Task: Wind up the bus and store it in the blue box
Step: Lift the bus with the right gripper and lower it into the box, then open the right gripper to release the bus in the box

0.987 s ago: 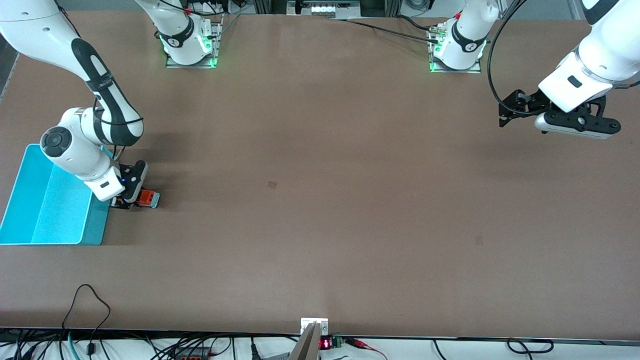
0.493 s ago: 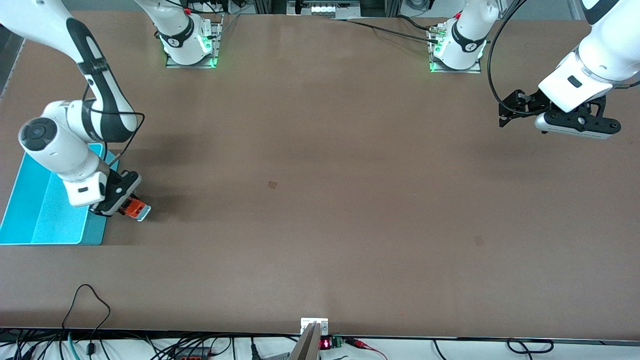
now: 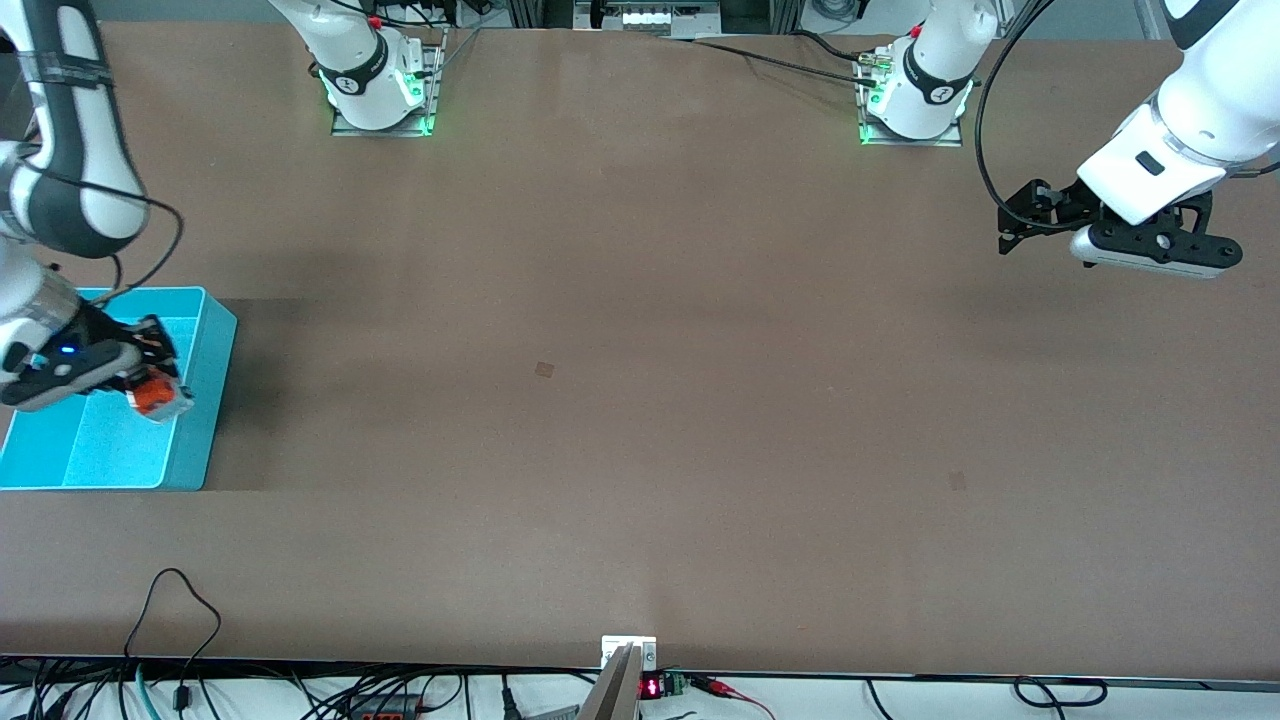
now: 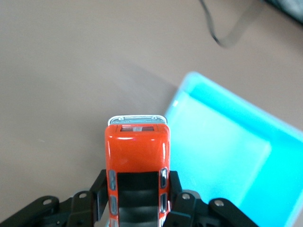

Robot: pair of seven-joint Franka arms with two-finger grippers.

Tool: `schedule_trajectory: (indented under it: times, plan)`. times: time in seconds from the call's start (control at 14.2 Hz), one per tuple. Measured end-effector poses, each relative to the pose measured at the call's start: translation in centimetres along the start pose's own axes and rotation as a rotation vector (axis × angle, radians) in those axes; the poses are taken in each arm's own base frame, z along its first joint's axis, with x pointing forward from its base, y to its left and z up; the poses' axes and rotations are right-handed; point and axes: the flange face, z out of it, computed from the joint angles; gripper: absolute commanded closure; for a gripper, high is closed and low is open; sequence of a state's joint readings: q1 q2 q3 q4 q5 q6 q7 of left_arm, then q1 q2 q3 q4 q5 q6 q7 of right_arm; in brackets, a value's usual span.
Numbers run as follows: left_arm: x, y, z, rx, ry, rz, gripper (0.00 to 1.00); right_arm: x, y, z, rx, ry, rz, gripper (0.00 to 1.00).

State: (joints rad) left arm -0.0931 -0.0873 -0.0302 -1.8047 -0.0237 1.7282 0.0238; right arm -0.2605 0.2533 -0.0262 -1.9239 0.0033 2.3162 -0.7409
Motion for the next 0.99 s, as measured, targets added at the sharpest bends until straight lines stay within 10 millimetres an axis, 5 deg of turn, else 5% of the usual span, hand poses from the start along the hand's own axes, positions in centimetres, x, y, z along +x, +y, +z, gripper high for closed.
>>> schedule_trajectory:
  times: [0.21, 0.85, 0.99]
  plan:
    - [0.0, 0.0, 0.0, 0.000, 0.000, 0.000, 0.00, -4.7, 4.8, 3.1, -0.024, -0.037, 0.145, 1.00]
    - [0.0, 0.0, 0.0, 0.000, 0.000, 0.000, 0.00, -8.1, 6.6, 13.0, -0.032, -0.108, 0.345, 0.97]
    - [0.0, 0.0, 0.0, 0.000, 0.000, 0.000, 0.00, -8.4, 6.5, 14.3, -0.028, -0.107, 0.358, 0.48]
